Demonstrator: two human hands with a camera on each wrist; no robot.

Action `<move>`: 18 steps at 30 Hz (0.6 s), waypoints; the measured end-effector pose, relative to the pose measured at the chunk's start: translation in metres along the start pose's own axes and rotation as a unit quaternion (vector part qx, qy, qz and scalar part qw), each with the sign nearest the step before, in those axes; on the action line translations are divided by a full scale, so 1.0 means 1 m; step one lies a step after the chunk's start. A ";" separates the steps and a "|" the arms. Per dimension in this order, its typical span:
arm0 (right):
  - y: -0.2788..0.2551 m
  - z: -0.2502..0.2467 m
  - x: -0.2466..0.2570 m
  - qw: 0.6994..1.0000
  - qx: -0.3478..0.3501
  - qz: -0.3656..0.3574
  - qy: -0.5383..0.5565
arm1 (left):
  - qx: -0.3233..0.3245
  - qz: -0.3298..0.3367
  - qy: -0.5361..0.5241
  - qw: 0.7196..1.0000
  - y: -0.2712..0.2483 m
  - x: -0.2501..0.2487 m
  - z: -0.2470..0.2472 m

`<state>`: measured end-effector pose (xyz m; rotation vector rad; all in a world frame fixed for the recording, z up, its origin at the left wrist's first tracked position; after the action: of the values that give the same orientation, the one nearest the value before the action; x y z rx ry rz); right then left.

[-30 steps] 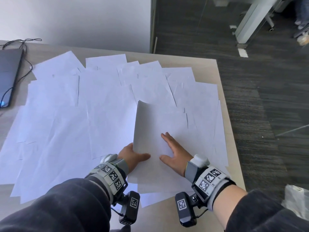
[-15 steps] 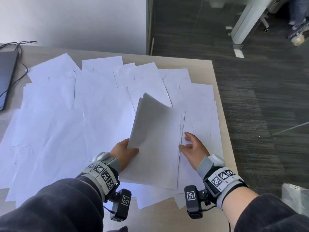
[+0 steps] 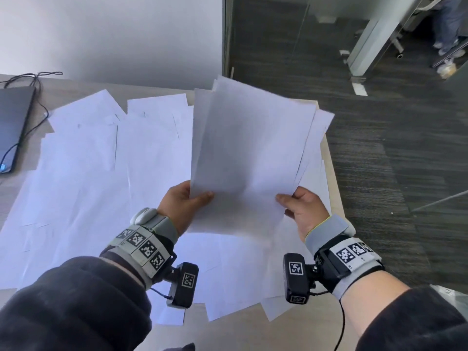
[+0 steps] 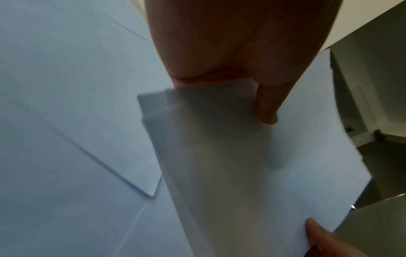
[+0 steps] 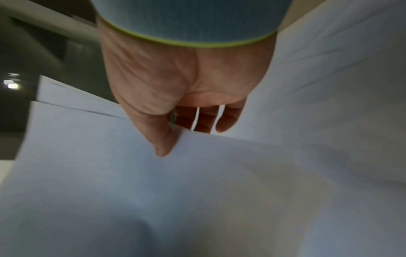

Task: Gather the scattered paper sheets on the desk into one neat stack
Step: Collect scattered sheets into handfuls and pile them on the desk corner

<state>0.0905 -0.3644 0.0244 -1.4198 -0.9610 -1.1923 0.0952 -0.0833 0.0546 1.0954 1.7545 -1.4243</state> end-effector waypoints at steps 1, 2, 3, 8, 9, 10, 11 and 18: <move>0.002 -0.001 0.010 0.999 -0.008 -0.032 0.006 | -0.009 0.008 -0.002 1.000 0.002 -0.006 -0.001; 0.003 -0.001 0.021 0.998 -0.012 -0.059 0.011 | -0.016 0.018 -0.005 1.000 0.003 -0.011 -0.001; 0.004 -0.003 0.027 0.996 -0.020 -0.082 0.010 | -0.020 0.024 -0.008 0.999 0.004 -0.015 -0.002; -0.001 -0.003 0.025 0.995 0.011 -0.084 -0.047 | -0.023 0.028 0.027 0.999 0.003 -0.023 0.003; -0.004 -0.003 0.020 0.995 0.024 -0.073 -0.062 | -0.017 0.016 0.035 0.999 0.002 -0.021 0.006; -0.007 -0.003 0.017 0.994 0.033 -0.066 -0.077 | -0.009 0.003 0.046 0.999 0.002 -0.017 0.009; -0.010 -0.003 0.015 0.993 0.039 -0.064 -0.096 | 0.000 -0.010 0.057 0.998 0.001 -0.014 0.012; -0.017 0.000 0.027 0.989 0.028 -0.103 -0.103 | -0.002 -0.026 0.075 0.997 0.000 -0.013 0.021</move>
<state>0.0791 -0.3623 0.0541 -1.4450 -1.3024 -1.1726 0.1010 -0.1063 0.0610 1.1901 1.9012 -1.4006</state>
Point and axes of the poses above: each hand's wrist, its own y-axis towards the middle knuckle, its own z-axis out of the palm, x = y × z, the point moved 4 cm from there along y, towards the middle knuckle, and after that the axes turned 10 degrees about -z, right-handed, at the moved point
